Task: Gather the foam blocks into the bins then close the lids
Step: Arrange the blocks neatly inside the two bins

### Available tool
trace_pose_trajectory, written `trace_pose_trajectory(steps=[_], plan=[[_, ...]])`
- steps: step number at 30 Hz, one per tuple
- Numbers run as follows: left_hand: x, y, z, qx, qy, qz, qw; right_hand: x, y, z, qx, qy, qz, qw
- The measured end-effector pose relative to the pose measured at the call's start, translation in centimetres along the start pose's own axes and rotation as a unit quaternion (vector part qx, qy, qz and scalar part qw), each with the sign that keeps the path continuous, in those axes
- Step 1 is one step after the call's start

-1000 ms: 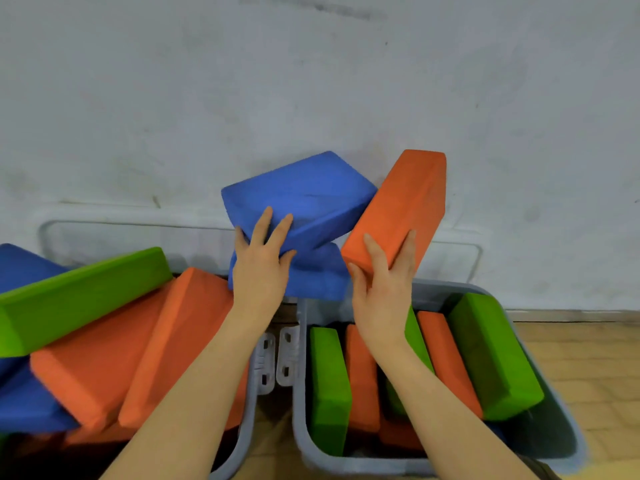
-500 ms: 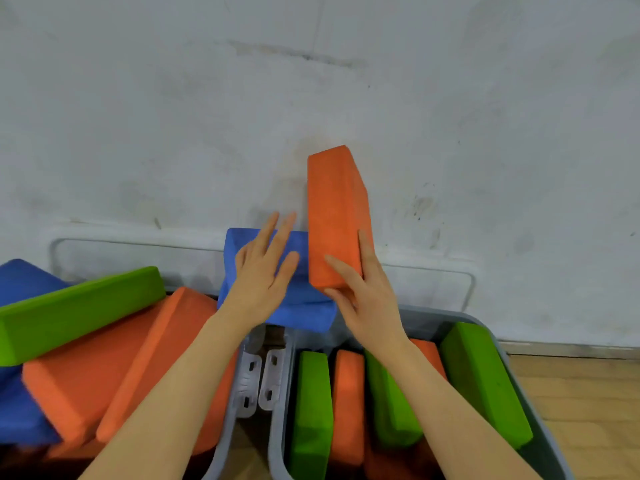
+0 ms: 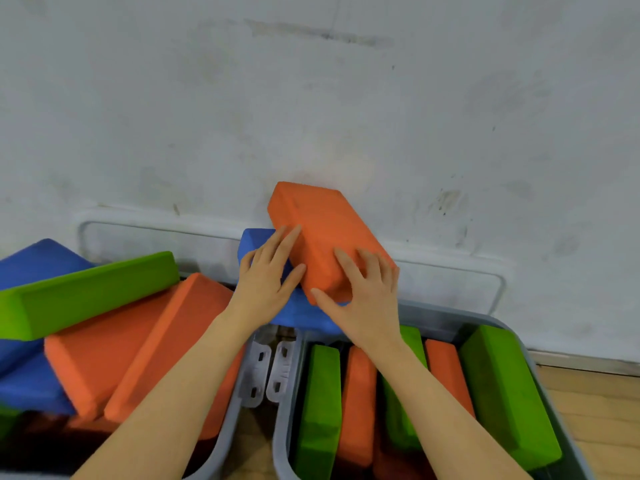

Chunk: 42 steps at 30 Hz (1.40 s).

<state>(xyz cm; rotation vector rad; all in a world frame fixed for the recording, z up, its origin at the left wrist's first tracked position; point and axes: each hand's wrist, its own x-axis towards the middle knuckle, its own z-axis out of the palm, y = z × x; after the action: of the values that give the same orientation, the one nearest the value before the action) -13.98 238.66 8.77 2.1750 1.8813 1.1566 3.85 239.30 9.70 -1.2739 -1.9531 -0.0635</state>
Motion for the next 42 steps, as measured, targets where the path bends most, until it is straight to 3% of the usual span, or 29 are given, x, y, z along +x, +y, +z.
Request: trace_pose_trajectory(steps=[5, 9, 14, 17, 20, 28, 32, 34, 37, 42], plan=[[0.9, -0.3, 0.5, 0.067, -0.022, -0.060, 0.996, -0.1, 2.2, 0.0, 0.124, -0.021, -0.010, 0.992], [0.5, 0.3, 0.7, 0.190, 0.012, -0.104, 0.976, -1.1, 1.9, 0.0, 0.111, -0.031, 0.044, 0.992], [-1.6, 0.1, 0.6, 0.164, 0.030, -0.106, 0.980, -1.3, 1.2, -0.1, 0.034, -0.033, 0.071, 0.996], [-3.5, 0.0, 0.8, 0.199, -0.008, -0.112, 0.974, -1.4, 0.7, -0.1, 0.000, -0.049, 0.097, 0.994], [-4.2, 0.4, 1.0, 0.163, -0.001, -0.130, 0.978, -1.9, 0.2, -0.2, -0.020, -0.061, 0.126, 0.990], [-3.2, 0.5, 1.3, 0.102, 0.042, -0.164, 0.980, -1.5, 2.2, -1.8, 0.228, -0.062, 0.073, 0.969], [-2.5, 0.3, 0.9, 0.040, 0.070, -0.147, 0.986, -0.2, 3.2, -2.7, 0.239, -0.034, 0.083, 0.967], [-2.2, -0.1, 0.9, 0.041, 0.070, -0.134, 0.988, 0.5, 3.0, -2.5, 0.228, -0.048, 0.120, 0.965], [-1.2, -1.7, 0.4, 0.029, 0.072, -0.141, 0.987, 1.6, 2.2, -1.7, 0.222, -0.072, 0.109, 0.966], [-0.3, -4.1, 0.2, 0.131, 0.086, -0.133, 0.979, 2.5, 1.8, 0.6, 0.257, -0.031, 0.107, 0.960]])
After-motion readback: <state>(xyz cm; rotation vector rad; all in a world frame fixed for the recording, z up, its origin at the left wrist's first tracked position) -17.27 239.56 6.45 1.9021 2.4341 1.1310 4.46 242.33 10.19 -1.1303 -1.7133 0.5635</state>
